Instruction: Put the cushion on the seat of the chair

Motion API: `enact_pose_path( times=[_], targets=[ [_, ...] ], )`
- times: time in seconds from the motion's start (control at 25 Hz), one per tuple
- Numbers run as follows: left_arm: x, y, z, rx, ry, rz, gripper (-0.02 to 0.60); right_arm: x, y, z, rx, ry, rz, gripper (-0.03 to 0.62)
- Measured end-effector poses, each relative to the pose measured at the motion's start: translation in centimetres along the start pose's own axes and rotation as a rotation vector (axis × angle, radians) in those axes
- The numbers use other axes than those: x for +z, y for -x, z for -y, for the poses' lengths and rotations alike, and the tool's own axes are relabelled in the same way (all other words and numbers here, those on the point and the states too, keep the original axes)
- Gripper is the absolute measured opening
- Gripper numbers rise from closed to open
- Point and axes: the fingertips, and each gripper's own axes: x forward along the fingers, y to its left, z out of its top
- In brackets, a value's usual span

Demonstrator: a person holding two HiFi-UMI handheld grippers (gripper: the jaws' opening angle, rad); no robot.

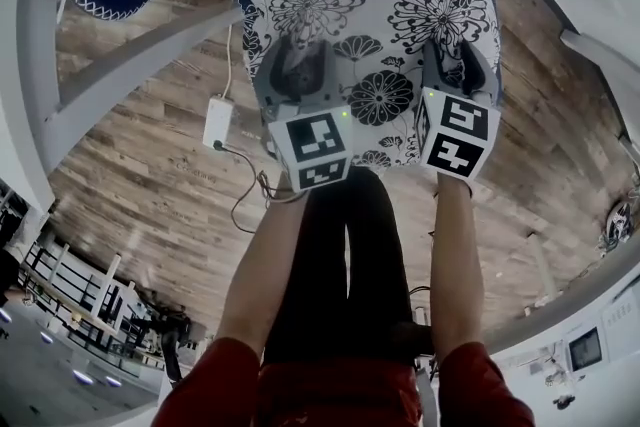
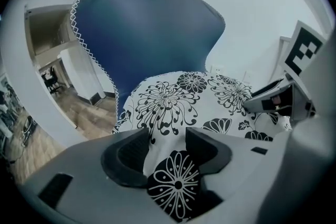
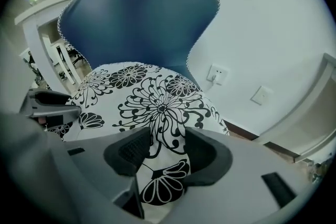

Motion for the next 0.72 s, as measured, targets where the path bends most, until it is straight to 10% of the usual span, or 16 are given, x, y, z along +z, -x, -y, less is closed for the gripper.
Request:
enact_pose_path(
  times=[0.72],
  targets=[
    [3.2,3.3,-0.2,-0.023,0.055,0.037,0.245,3.2,4.3,0.0,0.013,-0.009,0.084,0.236]
  ],
)
